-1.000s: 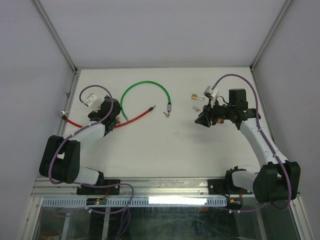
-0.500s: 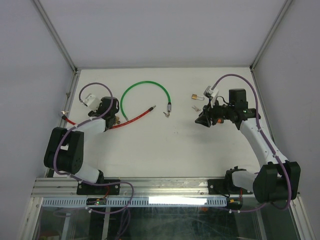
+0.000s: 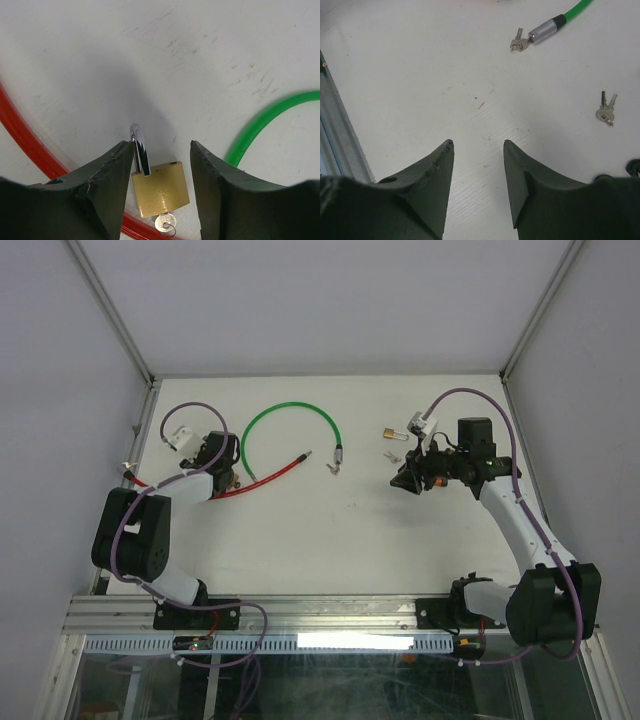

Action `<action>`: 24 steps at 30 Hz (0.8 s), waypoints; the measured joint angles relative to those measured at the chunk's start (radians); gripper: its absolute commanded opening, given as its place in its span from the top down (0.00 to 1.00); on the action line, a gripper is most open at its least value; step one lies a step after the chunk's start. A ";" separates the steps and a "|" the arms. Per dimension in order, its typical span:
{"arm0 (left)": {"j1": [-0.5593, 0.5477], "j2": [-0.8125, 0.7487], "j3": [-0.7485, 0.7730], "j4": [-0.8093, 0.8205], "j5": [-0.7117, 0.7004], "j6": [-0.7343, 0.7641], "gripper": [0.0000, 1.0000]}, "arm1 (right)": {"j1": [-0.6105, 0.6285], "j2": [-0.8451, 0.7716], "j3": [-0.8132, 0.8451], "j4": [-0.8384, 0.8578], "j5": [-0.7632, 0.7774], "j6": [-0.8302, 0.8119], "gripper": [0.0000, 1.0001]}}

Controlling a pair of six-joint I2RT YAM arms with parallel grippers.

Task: Lock with the key
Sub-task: Pick up the lock from the center of the board.

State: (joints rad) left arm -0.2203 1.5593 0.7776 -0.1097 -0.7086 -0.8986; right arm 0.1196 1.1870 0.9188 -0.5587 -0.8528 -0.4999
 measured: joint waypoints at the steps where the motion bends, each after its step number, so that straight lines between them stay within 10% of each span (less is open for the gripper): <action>1: 0.000 0.002 0.000 -0.002 0.000 0.000 0.50 | 0.000 0.000 0.000 0.000 0.000 0.000 0.53; 13: 0.013 0.040 0.017 -0.032 -0.001 0.000 0.58 | 0.000 0.000 0.000 0.000 0.000 0.000 0.52; 24: 0.013 0.042 0.017 -0.041 -0.002 -0.004 0.95 | 0.000 0.000 0.000 0.000 0.000 0.000 0.52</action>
State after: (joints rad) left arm -0.2073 1.6016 0.7944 -0.1509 -0.7101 -0.9028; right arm 0.1196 1.1870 0.9188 -0.5587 -0.8532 -0.4999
